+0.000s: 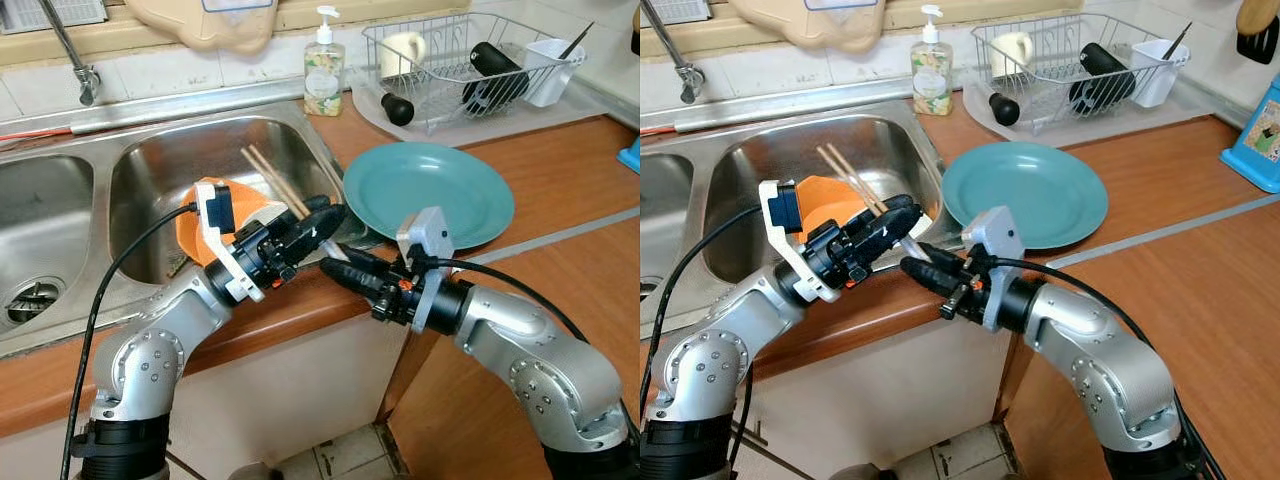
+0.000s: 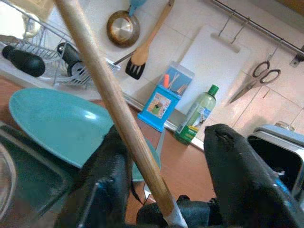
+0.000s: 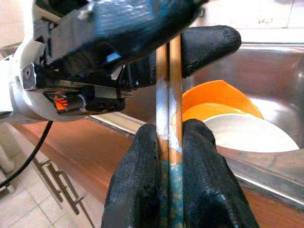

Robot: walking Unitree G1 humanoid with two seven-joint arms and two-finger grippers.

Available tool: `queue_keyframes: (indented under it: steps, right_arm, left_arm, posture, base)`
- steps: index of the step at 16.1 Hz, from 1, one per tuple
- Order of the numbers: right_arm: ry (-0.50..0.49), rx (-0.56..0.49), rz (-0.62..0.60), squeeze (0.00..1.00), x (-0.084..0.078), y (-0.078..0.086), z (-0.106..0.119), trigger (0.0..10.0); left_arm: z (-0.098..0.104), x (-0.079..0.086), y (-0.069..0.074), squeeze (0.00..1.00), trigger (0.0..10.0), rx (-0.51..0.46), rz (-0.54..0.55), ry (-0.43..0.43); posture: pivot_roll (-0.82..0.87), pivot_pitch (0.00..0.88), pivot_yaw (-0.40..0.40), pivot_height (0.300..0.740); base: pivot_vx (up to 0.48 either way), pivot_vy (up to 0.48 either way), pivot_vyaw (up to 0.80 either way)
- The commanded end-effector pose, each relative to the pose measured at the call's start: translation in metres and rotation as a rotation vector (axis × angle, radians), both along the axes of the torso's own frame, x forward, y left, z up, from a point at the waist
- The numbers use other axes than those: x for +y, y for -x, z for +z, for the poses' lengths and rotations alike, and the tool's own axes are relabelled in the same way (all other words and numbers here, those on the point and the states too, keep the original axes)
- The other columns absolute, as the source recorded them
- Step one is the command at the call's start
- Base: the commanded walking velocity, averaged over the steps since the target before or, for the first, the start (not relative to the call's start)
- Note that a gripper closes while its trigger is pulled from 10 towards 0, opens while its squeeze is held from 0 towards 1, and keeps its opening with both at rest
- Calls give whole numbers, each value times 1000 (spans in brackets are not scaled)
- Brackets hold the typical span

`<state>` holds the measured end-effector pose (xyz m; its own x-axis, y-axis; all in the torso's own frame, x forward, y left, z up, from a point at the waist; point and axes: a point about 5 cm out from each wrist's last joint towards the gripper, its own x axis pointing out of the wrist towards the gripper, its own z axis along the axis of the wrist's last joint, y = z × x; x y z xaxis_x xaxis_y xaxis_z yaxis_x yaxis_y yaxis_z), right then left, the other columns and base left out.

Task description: Kitchen organization

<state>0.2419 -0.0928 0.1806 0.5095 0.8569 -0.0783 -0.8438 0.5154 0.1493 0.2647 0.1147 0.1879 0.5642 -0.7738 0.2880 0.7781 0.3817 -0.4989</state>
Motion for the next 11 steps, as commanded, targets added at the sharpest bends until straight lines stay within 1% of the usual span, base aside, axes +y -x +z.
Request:
queue_keyframes:
  steps: [1,3,6,11]
  right_arm:
    - [8,-21,-1,0,1,1,2,0]
    - [11,-22,-13,0,1,-1,1,0]
    - [12,-26,-20,0,1,-4,1,0]
    - [20,-27,-20,0,1,-5,1,0]
  left_arm:
    - [-1,1,0,0,0,26,-4,18]
    - [2,2,1,0,0,43,-20,62]
    - [-1,2,5,0,0,68,-52,66]
    - [0,2,6,0,0,80,-57,77]
  posture:
    - [-66,0,74,740]
    - [-66,0,76,740]
    - [-61,0,76,740]
    - [-59,0,77,740]
  base:
    - [0,0,0]
    - [0,0,0]
    - [0,0,0]
    - [0,0,0]
